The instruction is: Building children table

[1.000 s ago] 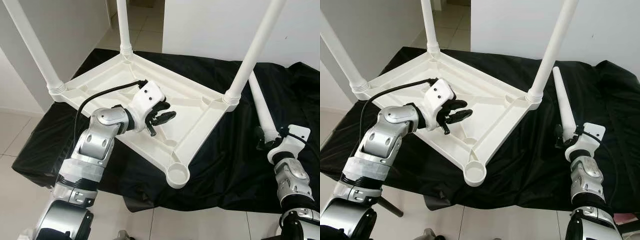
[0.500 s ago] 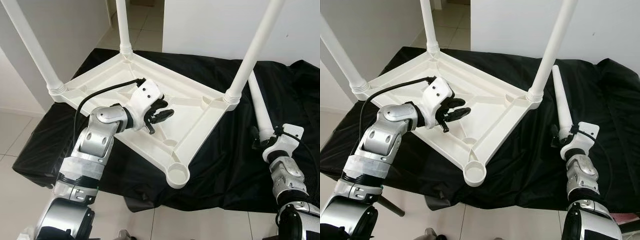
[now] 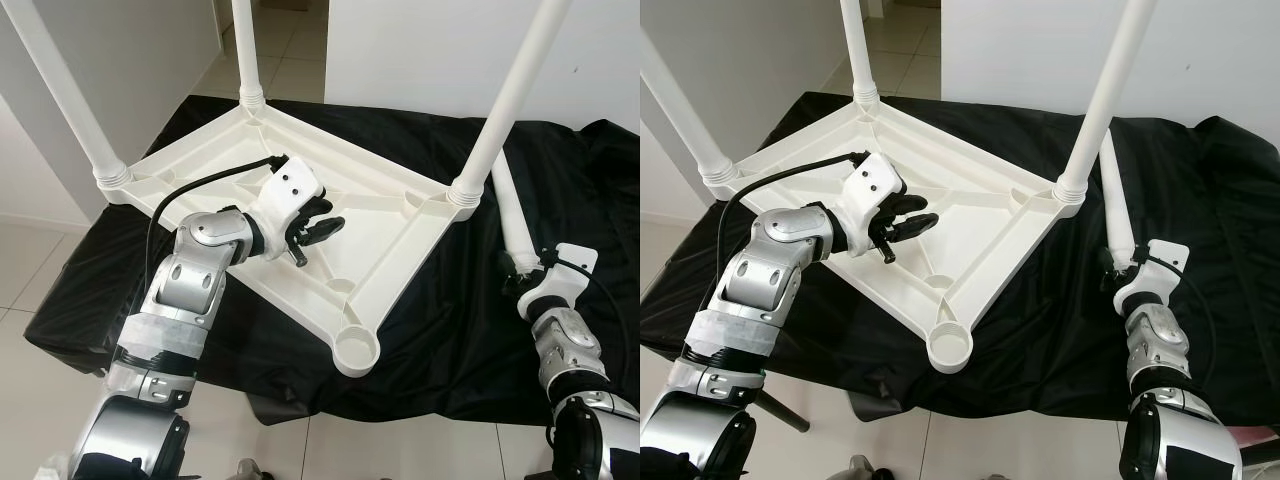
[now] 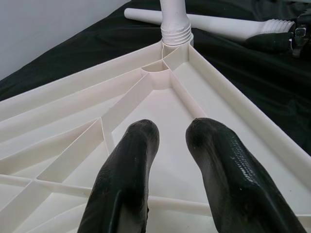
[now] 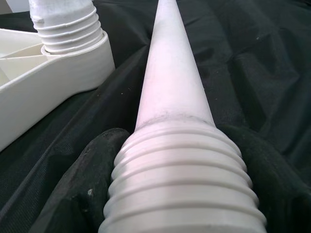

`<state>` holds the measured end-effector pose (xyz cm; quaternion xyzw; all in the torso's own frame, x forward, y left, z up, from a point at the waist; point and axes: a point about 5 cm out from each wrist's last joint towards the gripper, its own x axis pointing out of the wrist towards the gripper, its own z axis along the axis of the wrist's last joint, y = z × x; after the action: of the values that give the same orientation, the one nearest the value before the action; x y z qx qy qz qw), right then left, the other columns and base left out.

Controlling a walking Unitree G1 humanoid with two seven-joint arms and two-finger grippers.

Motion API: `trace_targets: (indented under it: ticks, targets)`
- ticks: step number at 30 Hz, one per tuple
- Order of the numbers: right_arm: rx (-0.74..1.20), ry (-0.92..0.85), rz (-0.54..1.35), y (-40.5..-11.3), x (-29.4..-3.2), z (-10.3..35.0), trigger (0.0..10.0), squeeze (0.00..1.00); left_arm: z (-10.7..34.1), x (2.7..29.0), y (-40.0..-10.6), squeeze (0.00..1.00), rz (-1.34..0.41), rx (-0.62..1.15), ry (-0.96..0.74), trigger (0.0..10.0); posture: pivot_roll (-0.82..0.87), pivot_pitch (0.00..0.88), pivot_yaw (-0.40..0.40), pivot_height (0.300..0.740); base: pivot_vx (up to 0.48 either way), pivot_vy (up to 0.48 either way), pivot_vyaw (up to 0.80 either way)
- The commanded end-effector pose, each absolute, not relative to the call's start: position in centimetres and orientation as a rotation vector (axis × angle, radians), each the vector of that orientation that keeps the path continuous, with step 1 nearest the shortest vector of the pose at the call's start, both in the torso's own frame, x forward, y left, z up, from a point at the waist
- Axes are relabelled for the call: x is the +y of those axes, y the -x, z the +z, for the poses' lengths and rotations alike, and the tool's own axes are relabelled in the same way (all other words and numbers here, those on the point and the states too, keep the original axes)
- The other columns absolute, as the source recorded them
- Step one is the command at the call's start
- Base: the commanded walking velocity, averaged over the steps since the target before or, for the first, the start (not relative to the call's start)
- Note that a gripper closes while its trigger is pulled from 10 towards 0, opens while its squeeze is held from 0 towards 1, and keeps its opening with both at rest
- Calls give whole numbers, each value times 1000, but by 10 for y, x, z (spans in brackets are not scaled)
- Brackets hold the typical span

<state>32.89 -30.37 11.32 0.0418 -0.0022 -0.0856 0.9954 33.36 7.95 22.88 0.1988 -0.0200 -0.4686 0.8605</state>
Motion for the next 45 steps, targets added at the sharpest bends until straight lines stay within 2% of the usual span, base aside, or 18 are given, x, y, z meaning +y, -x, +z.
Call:
trace_targets:
  ticks: [1,5,6,14,16,22,24,27,28,35,36,42,45]
  targets:
    - [-1,-79,-160,-330,-302,113,0,0,236,84,-343,0,-788,-93,-414,10000,-4,66,30,740,0,0,0]
    - [6,-93,-160,-330,-298,109,0,0,237,85,-343,0,-781,-96,-415,10000,-2,66,27,740,0,0,0]
    - [6,-103,-170,-331,-296,108,10000,0,237,86,-343,0,-778,-96,-414,10000,-2,67,24,740,0,0,0]
    - [-64,-99,-154,-339,-284,120,10000,0,237,86,-343,0,-774,-98,-412,10000,-3,69,24,740,0,0,0]
    - [-105,-33,-176,-345,-278,132,10000,0,237,86,-343,0,-773,-98,-411,10000,-5,68,23,740,0,0,0]
    - [-194,-24,-133,-352,-267,152,10000,0,237,86,-344,0,-770,-100,-412,10000,-5,65,17,740,0,0,0]
    - [-232,44,-144,-354,-263,162,10000,0,237,86,-344,0,-768,-102,-411,10000,-5,62,12,740,0,0,0]
    - [-321,165,-132,-355,-254,184,10000,0,237,86,-344,0,-763,-104,-407,10000,-6,59,9,740,0,0,0]
    - [-405,164,-109,-353,-249,200,10000,0,237,85,-344,0,-763,-104,-404,10000,-11,56,7,740,0,0,0]
    - [-641,82,-59,-346,-238,244,10000,0,239,84,-345,0,-764,-109,-398,10000,-13,51,5,740,0,0,0]
    - [-738,53,-31,-341,-233,264,10000,0,240,84,-346,0,-762,-113,-399,10000,-12,46,4,740,0,0,0]
    - [-853,45,-28,-333,-228,289,10000,0,240,85,-346,0,-759,-117,-397,10000,-12,43,4,740,0,0,0]
    - [-977,61,-9,-324,-221,320,10000,0,243,88,-347,0,-751,-123,-387,10000,-12,37,5,740,0,0,0]
